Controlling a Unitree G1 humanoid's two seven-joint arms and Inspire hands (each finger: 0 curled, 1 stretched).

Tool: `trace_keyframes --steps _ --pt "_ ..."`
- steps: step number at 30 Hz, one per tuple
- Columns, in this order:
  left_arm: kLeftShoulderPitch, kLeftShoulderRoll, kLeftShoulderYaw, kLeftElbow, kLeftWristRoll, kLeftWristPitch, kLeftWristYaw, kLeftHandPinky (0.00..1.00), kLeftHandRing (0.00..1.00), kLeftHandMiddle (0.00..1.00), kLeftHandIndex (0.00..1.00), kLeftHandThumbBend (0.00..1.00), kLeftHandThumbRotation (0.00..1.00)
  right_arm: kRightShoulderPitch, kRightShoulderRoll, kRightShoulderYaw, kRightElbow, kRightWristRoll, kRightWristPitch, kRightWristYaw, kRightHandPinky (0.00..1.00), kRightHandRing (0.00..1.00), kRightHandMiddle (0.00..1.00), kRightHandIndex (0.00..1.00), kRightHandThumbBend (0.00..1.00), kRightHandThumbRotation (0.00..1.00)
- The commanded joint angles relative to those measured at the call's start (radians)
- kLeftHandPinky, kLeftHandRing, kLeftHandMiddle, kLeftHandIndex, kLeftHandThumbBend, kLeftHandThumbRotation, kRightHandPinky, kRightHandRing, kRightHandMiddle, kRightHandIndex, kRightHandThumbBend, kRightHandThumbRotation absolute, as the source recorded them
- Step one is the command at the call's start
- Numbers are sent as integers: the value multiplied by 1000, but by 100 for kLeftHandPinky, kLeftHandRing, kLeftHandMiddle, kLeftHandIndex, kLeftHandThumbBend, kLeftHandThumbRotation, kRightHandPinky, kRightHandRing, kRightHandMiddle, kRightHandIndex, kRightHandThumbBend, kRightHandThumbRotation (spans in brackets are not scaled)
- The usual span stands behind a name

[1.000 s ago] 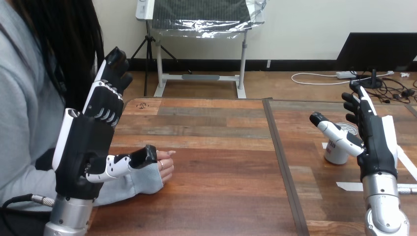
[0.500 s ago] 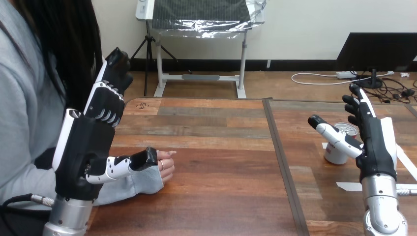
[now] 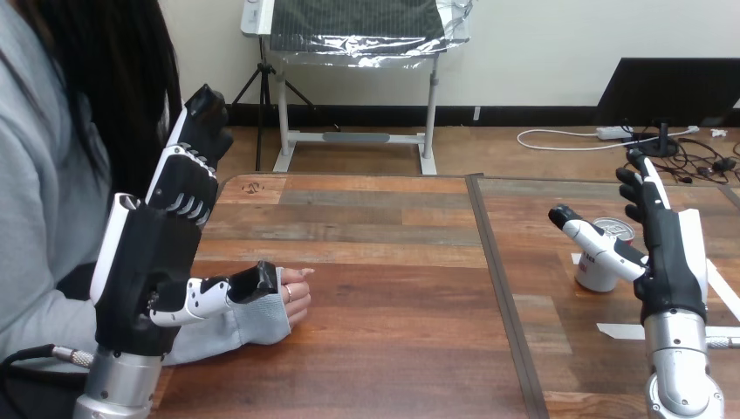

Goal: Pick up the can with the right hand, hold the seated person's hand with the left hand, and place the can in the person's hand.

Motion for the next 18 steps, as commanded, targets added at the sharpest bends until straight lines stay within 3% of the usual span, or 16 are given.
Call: trace_keyframes --steps 1,12,15,18 --pt "-31 21 9 -4 -29 9 -20 99 100 100 98 100 41 -57 -15 5 -16 -6 -17 -27 90 91 91 96 100 53" --pt "-38 20 21 5 -17 3 -22 100 100 100 98 100 42 -54 -19 12 -18 -28 -20 -55 89 91 92 97 100 53" --pt "-41 23 20 10 -37 13 -49 100 100 100 98 100 41 -53 -16 7 -17 -22 -18 -50 88 91 92 97 100 53" --pt "-41 21 29 13 -8 -2 -27 100 100 100 98 100 42 -52 -18 13 -18 -32 -8 -63 88 91 92 97 100 53"
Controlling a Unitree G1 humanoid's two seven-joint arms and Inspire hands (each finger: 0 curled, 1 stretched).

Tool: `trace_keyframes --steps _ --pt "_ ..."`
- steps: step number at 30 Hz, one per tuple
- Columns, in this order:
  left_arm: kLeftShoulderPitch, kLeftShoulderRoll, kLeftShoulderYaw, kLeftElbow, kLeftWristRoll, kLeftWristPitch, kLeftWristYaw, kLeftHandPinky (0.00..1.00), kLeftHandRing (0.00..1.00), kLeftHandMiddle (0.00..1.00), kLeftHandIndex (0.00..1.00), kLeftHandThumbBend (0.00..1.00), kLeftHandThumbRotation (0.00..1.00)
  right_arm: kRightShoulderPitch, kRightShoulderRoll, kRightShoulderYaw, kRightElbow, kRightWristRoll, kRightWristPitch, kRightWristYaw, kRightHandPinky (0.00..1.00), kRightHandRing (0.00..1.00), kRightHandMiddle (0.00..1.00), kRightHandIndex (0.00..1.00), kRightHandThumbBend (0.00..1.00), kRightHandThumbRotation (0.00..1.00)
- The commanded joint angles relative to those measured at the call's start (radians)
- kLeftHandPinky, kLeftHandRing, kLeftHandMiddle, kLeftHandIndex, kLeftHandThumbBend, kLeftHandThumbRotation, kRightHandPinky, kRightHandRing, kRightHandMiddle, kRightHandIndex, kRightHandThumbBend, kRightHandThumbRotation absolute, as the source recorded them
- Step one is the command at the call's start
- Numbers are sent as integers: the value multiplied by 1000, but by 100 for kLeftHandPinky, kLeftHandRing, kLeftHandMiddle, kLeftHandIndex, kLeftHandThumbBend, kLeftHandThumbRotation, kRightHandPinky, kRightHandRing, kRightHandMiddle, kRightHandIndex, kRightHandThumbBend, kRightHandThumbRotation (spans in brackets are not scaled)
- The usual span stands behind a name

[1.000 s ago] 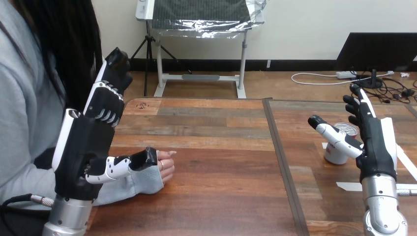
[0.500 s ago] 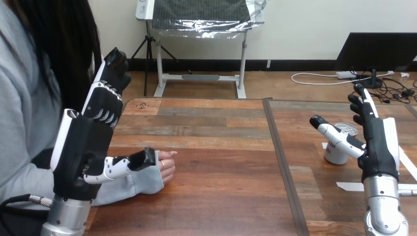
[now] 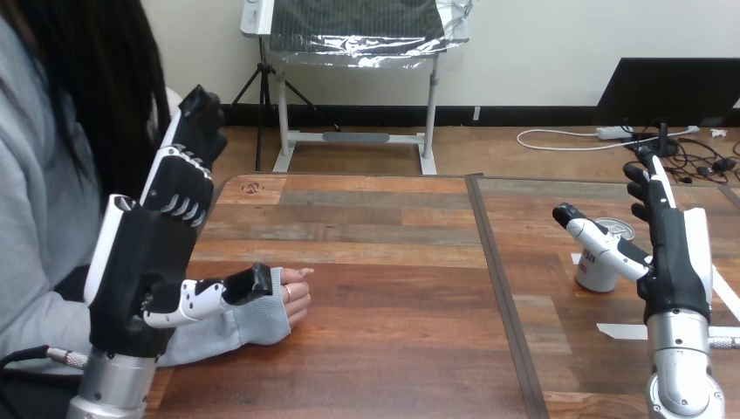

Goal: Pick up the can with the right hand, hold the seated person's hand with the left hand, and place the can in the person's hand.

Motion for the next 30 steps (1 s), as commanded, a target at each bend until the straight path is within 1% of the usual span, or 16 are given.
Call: trace_keyframes --steps 1,3,6,9,12,15,18,21,24,30 --pt "-42 15 9 11 10 -12 10 100 100 100 98 100 43 -52 -14 8 -18 -3 -10 -15 88 91 92 97 100 53" --pt "-43 14 11 13 10 -12 10 99 100 100 98 100 43 -51 -12 5 -18 3 -13 -8 89 92 92 97 100 53" --pt "-44 16 10 12 3 -9 2 99 100 100 98 100 44 -51 -13 10 -18 -5 3 -22 89 92 92 97 100 53" --pt "-45 19 9 13 -7 -3 -10 99 100 100 98 100 43 -50 -13 11 -17 -2 7 -14 90 92 92 97 100 53" --pt "-44 18 10 11 -4 4 -3 99 100 100 98 100 43 -47 -15 18 -17 -9 5 -25 91 93 93 98 100 54" --pt "-48 21 11 16 -7 -4 -12 99 100 100 98 100 43 -46 -17 25 -16 -17 6 -38 90 92 93 98 100 54" --pt "-48 20 9 11 -11 4 -13 99 100 100 98 100 43 -45 -14 22 -16 -12 4 -31 89 92 93 98 100 54" --pt "-51 26 11 18 -12 -1 -23 99 100 100 98 100 43 -44 -15 25 -16 -17 16 -34 89 93 93 99 100 54" --pt "-55 24 13 21 -16 -2 -24 99 100 100 99 100 43 -43 -13 23 -14 -17 12 -40 89 93 93 98 100 54" --pt "-60 23 17 24 -23 1 -30 99 100 100 99 100 42 -42 -12 21 -13 -14 12 -35 89 93 94 99 100 54"
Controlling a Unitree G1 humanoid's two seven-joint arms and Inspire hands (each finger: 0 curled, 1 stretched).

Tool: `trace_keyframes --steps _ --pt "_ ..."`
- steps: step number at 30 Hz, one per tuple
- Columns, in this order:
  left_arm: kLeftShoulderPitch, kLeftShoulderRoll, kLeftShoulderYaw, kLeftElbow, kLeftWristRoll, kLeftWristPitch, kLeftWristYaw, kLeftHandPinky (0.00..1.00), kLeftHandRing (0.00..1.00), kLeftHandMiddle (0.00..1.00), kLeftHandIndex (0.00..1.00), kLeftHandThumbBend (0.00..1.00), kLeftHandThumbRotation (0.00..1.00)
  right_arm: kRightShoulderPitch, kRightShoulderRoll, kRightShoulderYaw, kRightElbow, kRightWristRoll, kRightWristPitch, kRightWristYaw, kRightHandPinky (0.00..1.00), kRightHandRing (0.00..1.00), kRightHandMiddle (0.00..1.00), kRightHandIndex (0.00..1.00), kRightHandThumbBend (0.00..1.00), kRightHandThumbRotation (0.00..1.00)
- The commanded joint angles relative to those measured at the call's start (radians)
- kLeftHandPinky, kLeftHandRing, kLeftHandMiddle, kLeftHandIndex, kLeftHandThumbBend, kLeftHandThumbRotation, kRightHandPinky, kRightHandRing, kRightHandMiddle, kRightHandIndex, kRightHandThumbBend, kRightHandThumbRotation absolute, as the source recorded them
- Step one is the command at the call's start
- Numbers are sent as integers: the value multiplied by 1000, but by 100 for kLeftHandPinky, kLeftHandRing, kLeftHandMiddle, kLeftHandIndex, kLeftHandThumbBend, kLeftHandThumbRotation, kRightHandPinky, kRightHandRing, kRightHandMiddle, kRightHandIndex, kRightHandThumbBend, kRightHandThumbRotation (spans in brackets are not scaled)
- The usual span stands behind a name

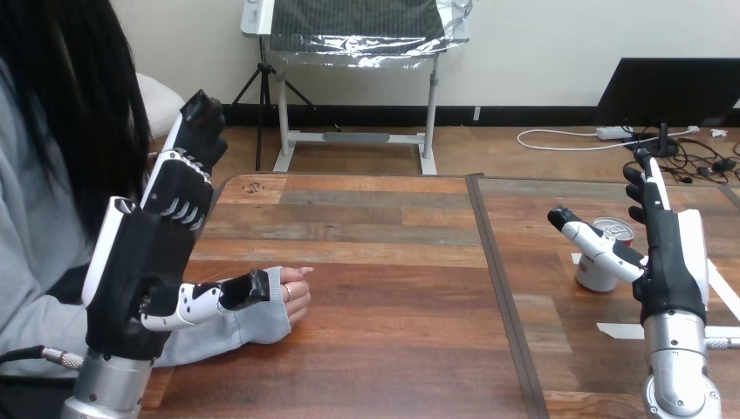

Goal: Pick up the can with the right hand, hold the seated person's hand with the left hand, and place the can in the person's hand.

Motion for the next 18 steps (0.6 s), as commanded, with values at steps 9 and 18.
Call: trace_keyframes --steps 9,18 --pt "-60 11 10 7 -18 0 -3 99 100 100 99 100 43 -40 -9 4 -11 1 0 -20 89 93 94 99 100 54" --pt "-59 11 9 9 -18 -1 -5 98 100 100 99 100 43 -38 -7 2 -10 5 -5 -19 89 93 94 99 100 54"
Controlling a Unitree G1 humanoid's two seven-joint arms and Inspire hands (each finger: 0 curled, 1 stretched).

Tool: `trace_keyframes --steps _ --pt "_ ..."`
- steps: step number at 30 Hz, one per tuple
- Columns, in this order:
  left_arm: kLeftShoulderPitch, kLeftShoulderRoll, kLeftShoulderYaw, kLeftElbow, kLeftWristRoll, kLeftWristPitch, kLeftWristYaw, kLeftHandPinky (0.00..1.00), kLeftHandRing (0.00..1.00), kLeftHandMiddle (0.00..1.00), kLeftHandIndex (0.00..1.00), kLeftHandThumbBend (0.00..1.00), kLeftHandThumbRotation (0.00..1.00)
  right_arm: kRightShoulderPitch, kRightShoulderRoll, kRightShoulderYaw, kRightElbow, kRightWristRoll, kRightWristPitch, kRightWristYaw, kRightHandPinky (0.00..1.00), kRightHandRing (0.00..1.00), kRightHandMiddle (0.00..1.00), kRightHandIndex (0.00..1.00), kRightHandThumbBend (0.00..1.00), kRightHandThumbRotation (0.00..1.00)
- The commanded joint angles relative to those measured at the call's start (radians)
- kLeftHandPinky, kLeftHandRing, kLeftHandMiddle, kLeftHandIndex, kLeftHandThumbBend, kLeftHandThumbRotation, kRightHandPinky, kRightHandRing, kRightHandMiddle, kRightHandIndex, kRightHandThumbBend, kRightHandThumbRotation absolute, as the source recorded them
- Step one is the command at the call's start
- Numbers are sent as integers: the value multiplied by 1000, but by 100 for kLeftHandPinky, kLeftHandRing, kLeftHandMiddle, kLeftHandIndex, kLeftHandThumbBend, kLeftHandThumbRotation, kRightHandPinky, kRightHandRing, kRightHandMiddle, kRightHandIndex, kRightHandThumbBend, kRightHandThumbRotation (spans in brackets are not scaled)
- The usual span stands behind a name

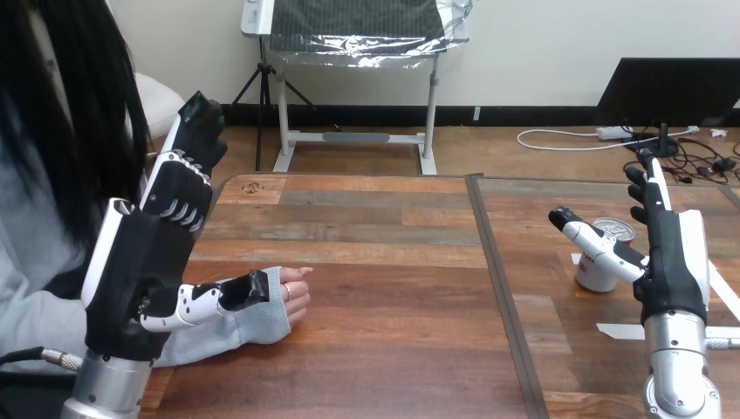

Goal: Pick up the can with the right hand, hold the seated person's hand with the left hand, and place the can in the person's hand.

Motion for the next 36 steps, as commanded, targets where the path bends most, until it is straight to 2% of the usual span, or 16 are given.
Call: trace_keyframes --steps 1,25,36 --pt "-59 11 7 2 -18 1 -6 98 100 100 99 100 43 -37 -6 0 -10 7 -8 -12 89 93 94 99 100 54" --pt "-59 14 8 13 -4 -16 -6 98 100 100 100 100 43 -33 -5 5 -17 2 -16 -22 90 93 94 98 100 54" --pt "-57 11 9 14 7 -25 6 97 100 100 99 100 42 -33 0 3 -18 10 -27 -5 89 93 94 98 100 54"
